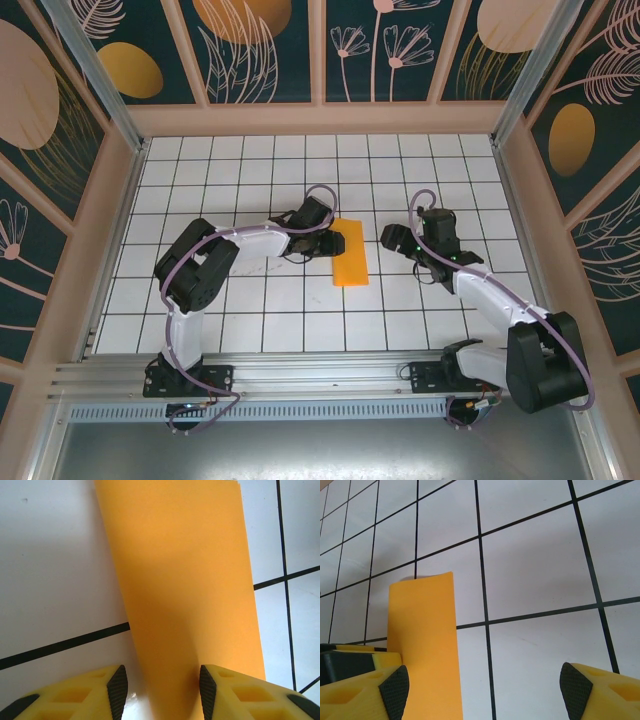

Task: Fold a paper plane with a square sheet of paper (fold left side to right side)
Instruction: First fold in half a square sheet of paper at the center of the table, then hold the square sheet of paper at the center of the table.

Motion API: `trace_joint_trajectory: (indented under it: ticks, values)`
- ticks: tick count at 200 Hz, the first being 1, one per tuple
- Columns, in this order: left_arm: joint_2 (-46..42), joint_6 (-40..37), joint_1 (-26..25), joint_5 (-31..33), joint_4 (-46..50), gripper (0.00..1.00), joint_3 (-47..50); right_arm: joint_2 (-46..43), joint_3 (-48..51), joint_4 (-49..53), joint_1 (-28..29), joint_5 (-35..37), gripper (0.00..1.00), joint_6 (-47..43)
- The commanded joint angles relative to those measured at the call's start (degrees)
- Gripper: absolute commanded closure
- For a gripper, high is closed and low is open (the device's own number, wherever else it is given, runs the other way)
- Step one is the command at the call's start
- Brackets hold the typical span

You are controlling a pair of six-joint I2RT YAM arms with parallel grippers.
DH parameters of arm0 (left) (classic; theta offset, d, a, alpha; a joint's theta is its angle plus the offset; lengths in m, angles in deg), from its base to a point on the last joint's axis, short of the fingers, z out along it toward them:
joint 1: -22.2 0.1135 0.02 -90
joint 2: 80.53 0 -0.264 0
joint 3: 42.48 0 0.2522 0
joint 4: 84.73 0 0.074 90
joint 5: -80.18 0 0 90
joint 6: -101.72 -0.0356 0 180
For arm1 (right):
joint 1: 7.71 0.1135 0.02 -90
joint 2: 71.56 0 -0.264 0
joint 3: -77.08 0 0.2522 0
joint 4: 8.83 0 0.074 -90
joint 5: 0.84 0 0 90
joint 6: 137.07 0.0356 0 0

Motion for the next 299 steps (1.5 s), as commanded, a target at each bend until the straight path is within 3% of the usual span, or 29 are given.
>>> trace_joint_trajectory:
  ticks: [1,151,165,192,221,242,299]
  values:
    - [3.54,-1.80,-0.41,2.13,2.69,0.53,-0.43,-0.86,0.53,-1.77,-0.45,-1.02,0.18,0.48]
    - [3.89,-1.82,-0.41,2.83,3.22,0.52,-1.06,1.34,0.42,-2.85,-0.48,-6.15,0.19,0.54]
    - [3.88,-1.78,-0.39,2.91,3.31,0.52,-0.99,2.67,0.41,-3.89,-0.46,-9.07,0.30,0.81]
    - [3.90,-1.79,-0.38,3.15,3.57,0.52,-1.06,8.87,-0.60,-6.05,-0.44,-16.63,0.66,1.68]
    - [3.89,-1.76,-0.40,3.15,3.66,0.52,-1.06,14.61,-2.49,-7.60,0.92,-19.69,0.86,2.69]
    - [3.89,-1.73,-0.41,3.26,3.66,0.52,-1.03,18.32,-4.15,-8.17,2.15,-20.92,0.96,2.81]
    - [3.97,-1.76,-0.39,3.27,3.66,0.52,-1.05,25.91,-7.53,-8.05,5.25,-21.08,0.99,3.18]
